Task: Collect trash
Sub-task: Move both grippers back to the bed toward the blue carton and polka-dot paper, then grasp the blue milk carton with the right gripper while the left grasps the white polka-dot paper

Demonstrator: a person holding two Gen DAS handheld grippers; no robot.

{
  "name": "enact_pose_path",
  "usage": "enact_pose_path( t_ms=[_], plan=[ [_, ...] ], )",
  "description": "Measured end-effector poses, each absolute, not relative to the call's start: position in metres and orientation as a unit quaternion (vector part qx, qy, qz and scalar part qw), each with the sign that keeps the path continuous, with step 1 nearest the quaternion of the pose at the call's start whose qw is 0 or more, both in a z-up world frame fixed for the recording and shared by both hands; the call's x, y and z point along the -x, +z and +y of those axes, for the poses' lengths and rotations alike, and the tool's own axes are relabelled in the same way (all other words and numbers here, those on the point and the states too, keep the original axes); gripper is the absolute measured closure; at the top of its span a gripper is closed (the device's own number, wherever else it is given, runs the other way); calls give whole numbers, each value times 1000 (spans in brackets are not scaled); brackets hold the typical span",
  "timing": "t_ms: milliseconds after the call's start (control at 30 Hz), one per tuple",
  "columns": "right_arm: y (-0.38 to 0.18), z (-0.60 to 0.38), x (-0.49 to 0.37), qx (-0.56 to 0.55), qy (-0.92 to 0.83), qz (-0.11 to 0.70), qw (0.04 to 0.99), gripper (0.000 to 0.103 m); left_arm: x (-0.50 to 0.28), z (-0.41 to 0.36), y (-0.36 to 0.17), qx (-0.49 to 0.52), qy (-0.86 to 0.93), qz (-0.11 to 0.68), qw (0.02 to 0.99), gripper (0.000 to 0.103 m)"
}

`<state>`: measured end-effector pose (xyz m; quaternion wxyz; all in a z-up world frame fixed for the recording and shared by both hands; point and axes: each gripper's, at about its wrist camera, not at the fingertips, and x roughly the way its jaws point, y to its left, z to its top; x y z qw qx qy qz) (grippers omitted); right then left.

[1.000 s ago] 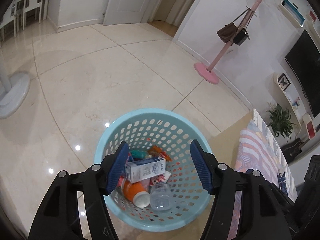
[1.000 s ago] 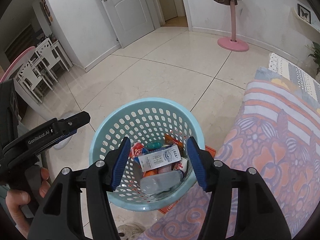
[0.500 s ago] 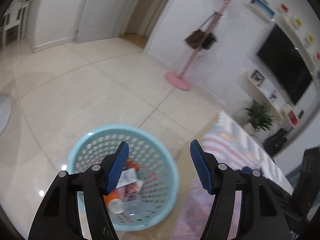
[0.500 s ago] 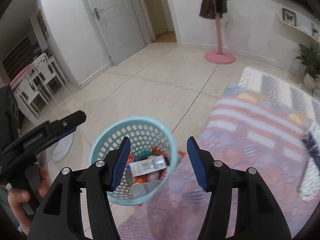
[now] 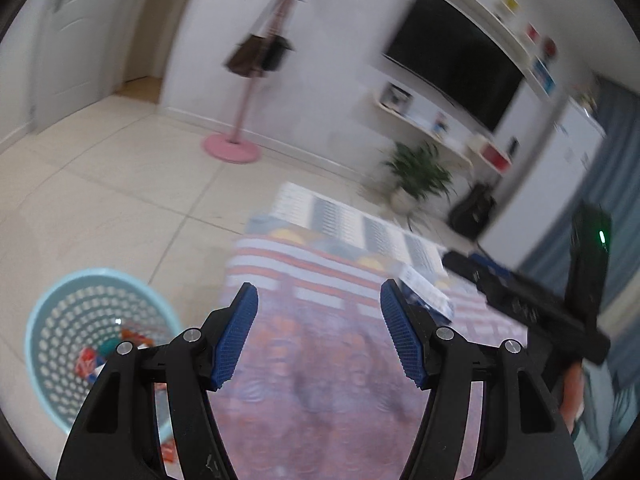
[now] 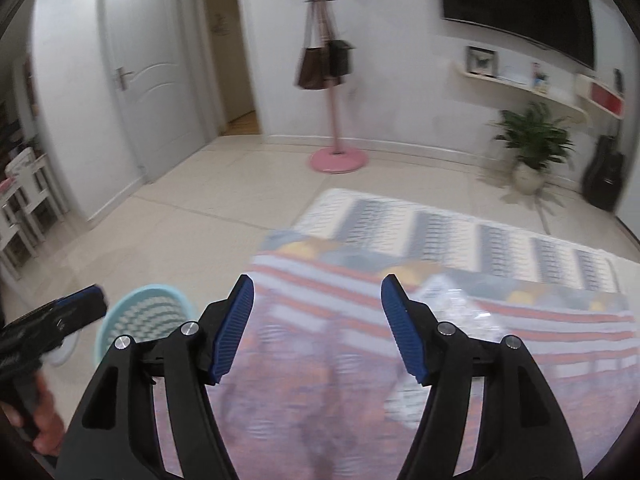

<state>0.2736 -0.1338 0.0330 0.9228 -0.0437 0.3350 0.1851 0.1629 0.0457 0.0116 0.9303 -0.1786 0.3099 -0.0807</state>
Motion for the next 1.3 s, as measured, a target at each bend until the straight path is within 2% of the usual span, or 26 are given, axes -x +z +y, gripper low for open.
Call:
enact_pose_path(
  t_ms=[133, 300, 367, 433, 700, 933, 1100, 1233, 1300],
  plan=[
    [33, -178, -289, 39, 152, 328, 932, 30, -177, -3, 8, 154, -126, 323, 925, 41],
    [15, -215, -311, 36, 135, 348, 927, 28, -206, -52, -9, 167, -166, 352, 906, 41],
    [4, -223, -318, 40, 138, 357, 923, 24, -215, -65, -20, 174, -179, 363, 898, 41],
    [-10, -232, -325, 35, 157, 366, 917, 16, -224, -80, -31, 169, -191, 377, 890, 43],
    [-61, -251, -359, 38, 156, 414, 896, 16, -243, -124, -69, 114, -239, 412, 872, 43],
    [-81, -250, -378, 61, 157, 433, 886, 16, -252, -154, -91, 76, -271, 429, 858, 43],
    [-95, -263, -388, 24, 153, 450, 879, 21, -256, -172, -109, 42, -271, 445, 853, 41],
    [-99, -269, -385, 13, 167, 447, 879, 39, -258, -182, -119, 16, -266, 449, 853, 41],
    [-97, -272, -383, 10, 168, 443, 881, 44, -259, -188, -122, -1, -260, 449, 855, 39]
  ],
)
